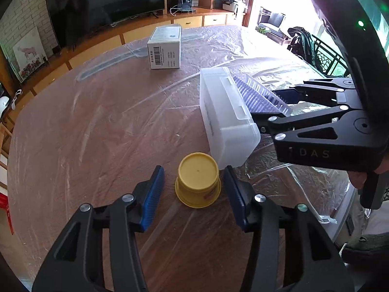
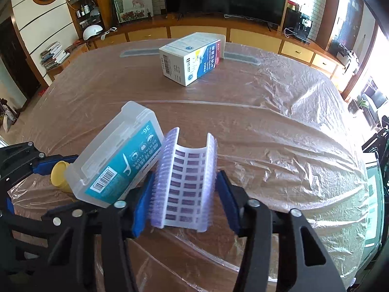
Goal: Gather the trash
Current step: 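Grasp the yellow cup with the left tool while the right tool grasps the purple hair roller, then carry the yellow cup and purple hair roller over the bin with both tools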
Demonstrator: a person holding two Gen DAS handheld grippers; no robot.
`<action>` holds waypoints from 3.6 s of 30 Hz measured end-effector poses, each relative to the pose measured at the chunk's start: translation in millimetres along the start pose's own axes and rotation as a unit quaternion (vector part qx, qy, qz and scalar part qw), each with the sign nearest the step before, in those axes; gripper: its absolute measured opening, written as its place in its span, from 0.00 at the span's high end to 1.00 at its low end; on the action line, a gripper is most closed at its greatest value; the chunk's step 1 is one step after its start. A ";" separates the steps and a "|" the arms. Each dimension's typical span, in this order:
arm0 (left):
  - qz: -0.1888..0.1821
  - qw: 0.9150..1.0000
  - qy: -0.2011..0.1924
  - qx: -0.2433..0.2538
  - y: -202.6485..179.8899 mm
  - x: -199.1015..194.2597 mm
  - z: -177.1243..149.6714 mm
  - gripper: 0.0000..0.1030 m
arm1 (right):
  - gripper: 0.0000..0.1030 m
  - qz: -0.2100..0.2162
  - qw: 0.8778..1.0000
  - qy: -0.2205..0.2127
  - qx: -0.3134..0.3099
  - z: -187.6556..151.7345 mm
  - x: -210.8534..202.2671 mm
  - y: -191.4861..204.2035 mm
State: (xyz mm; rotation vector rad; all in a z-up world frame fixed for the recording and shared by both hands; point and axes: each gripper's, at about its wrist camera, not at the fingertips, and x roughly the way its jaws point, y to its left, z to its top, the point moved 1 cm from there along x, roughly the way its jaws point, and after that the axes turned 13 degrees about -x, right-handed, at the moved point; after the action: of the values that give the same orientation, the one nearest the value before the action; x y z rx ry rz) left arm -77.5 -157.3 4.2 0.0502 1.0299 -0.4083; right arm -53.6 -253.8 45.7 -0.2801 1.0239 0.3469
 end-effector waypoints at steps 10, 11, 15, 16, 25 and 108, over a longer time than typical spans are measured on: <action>-0.007 1.000 -0.004 -0.011 0.6 -6.0 0.2 0.62 | 0.59 0.037 0.998 -0.012 0.044 -6.8 -7.7 -10.0; -0.007 1.000 -0.007 -0.011 0.5 -8.4 0.1 0.62 | 0.60 0.042 0.998 -0.014 0.050 -7.4 -9.8 -10.8; -0.005 1.000 -0.014 -0.020 2.8 -16.0 -0.3 0.62 | 0.60 0.054 0.996 -0.022 0.062 -12.1 -19.3 -14.7; -0.006 1.000 -0.014 -0.024 4.8 -17.8 -0.5 0.62 | 0.60 0.057 0.996 -0.023 0.065 -13.2 -21.3 -15.0; -0.009 0.998 -0.016 -0.064 19.1 -30.9 -7.8 0.62 | 0.60 0.074 0.994 -0.030 0.074 -26.2 -44.0 -10.9; -0.042 0.997 0.057 0.007 -52.0 -86.7 -147.9 0.62 | 0.60 0.179 0.978 0.034 -0.101 -160.8 -124.7 86.1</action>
State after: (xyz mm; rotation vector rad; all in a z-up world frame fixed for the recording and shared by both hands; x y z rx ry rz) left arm -256.2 -144.8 7.8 0.0422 1.1437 -0.4932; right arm -273.3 -256.1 69.0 -0.2920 1.1093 0.7760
